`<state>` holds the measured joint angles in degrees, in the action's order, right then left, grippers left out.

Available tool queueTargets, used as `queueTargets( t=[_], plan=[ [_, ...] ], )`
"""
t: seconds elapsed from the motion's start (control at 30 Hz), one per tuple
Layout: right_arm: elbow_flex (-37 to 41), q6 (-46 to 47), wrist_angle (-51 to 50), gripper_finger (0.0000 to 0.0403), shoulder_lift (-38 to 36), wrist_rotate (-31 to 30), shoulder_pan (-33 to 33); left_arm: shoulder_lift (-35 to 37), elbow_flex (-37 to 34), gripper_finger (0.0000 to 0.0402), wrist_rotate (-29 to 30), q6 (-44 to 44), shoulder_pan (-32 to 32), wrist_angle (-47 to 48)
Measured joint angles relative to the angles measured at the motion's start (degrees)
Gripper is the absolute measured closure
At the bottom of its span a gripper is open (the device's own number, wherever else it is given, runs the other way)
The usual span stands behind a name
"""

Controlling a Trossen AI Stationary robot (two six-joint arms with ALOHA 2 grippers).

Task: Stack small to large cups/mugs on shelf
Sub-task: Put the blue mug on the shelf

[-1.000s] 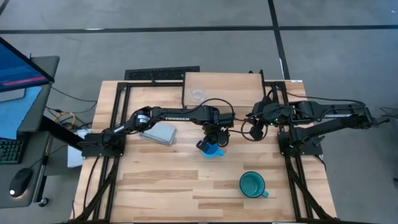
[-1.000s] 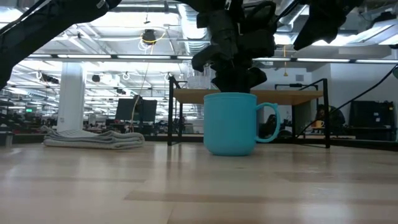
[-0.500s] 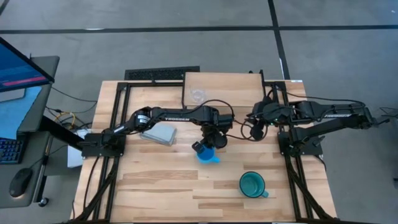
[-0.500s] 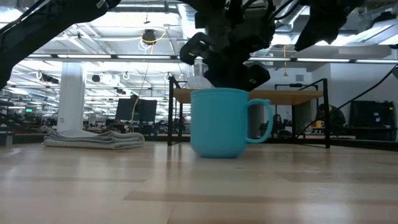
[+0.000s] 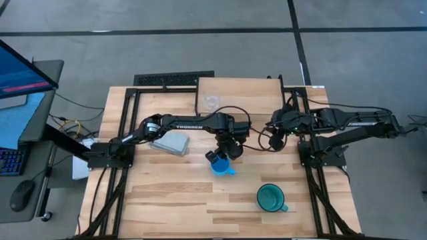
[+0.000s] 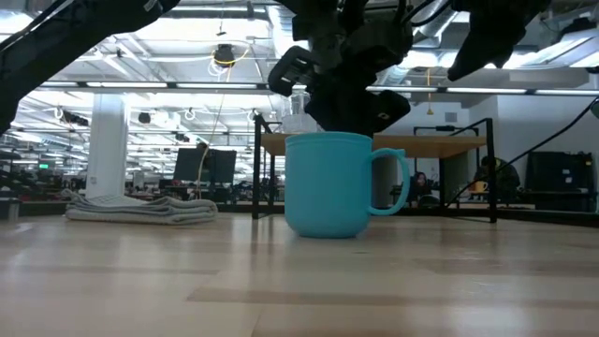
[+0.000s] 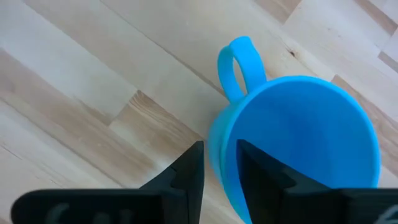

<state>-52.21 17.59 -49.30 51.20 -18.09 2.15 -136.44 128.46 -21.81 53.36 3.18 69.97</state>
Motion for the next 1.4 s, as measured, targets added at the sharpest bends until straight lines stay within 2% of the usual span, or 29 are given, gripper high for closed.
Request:
queueTargets(
  t=[0.17,0.3,0.37,0.77,0.87,0.97,1.07,1.2,1.33,1.4],
  plan=[
    [0.0,0.0,-0.46,0.029,0.0,0.0,0.0,0.0,0.01,0.0316,0.34,-0.68,0.0,0.42],
    [0.0,-0.02,-0.62,0.029,-0.6,0.17,0.23,0.02,0.02,0.0316,6.41,-4.48,0.0,0.09],
    [-0.09,-0.26,-0.64,0.029,-1.52,0.13,0.58,0.02,0.02,0.0316,7.59,-4.55,0.0,0.04],
    [-2.95,-0.01,-4.61,0.029,-7.75,-1.99,0.72,2.59,0.36,0.0316,3.81,-3.69,0.02,0.5],
    [-2.95,-0.02,-5.36,0.029,-7.82,-2.01,0.72,2.73,3.49,0.0316,3.71,-3.62,0.02,2.37],
    [-2.95,-0.02,-6.04,0.029,-7.84,-2.16,0.72,2.77,6.59,0.0316,7.6,-5.36,-0.01,1.53],
    [-2.95,-0.02,-6.58,0.029,-7.82,-2.15,0.72,3.31,6.47,0.0317,12.05,-8.49,0.05,-2.21],
    [-2.95,0.0,-8.78,0.029,-7.82,-2.16,0.7,4.98,6.48,0.0317,17.54,-8.89,0.1,-2.09],
    [-2.95,0.0,-9.57,0.029,-7.85,-2.14,0.72,6.9,6.45,0.0317,20.95,-9.98,0.13,-0.73],
    [-2.95,0.0,-9.42,0.029,-7.85,-1.81,0.72,8.75,6.43,0.0317,20.53,-12.58,0.42,-0.45]
  ],
)
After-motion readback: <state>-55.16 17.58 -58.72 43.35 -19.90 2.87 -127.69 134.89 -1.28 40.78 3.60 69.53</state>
